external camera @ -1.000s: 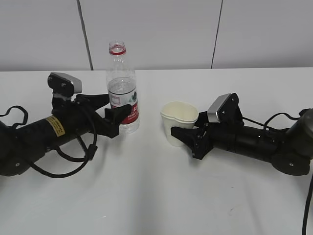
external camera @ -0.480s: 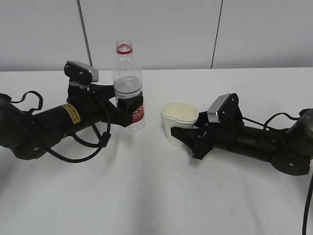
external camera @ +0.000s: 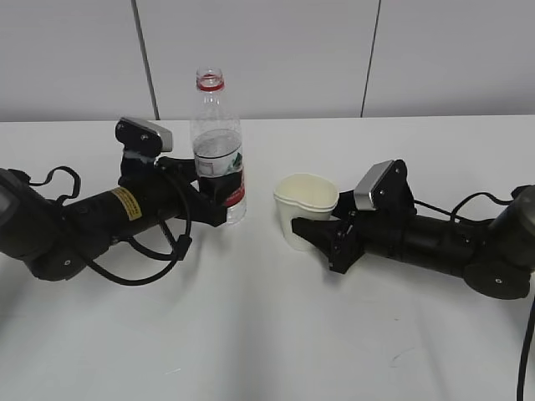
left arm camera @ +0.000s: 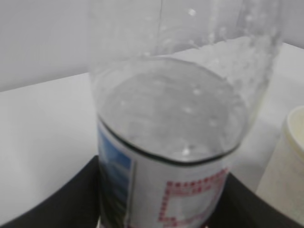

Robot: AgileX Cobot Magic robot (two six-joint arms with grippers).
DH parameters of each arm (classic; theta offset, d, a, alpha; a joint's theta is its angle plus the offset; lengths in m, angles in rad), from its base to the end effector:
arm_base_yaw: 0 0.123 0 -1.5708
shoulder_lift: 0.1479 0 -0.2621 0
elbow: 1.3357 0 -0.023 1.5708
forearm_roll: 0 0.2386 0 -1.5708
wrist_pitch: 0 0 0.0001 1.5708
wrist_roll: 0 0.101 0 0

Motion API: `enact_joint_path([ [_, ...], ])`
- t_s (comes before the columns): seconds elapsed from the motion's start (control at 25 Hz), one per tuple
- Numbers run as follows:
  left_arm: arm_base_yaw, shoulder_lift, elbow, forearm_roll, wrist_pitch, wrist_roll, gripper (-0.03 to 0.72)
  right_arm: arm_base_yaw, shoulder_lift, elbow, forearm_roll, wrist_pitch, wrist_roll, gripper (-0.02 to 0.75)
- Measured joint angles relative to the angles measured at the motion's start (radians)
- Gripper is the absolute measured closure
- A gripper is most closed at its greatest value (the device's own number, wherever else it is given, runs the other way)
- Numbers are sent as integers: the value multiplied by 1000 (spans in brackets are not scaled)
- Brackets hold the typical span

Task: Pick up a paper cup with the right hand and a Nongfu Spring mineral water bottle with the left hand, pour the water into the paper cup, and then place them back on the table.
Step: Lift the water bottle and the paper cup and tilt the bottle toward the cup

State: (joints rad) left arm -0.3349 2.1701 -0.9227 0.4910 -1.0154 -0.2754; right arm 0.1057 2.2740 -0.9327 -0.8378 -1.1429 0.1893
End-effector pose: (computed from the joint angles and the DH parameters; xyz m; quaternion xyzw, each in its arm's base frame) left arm 0.3504 -0.1648 0.0870 0.2537 0.7265 -0.2597 0.5834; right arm 0.3555 0.1064 0.0554 -0.3438 0.6958 0.2510 0.5785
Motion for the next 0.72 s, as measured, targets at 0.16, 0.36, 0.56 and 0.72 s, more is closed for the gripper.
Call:
enact_joint_path([
  [0.16, 0, 0, 0, -1, -1, 0, 330, 0, -13, 0, -39, 0, 0, 286],
  [0.36, -1, -28, 0, 0, 51, 51, 345, 0, -36, 0, -64, 0, 0, 286],
  [0.56, -1, -80, 0, 0, 144, 99, 345, 0, -44, 0, -83, 0, 12, 286],
  [0.72, -1, -130, 0, 0, 190, 192, 345, 0, -68, 0, -107, 0, 37, 286],
])
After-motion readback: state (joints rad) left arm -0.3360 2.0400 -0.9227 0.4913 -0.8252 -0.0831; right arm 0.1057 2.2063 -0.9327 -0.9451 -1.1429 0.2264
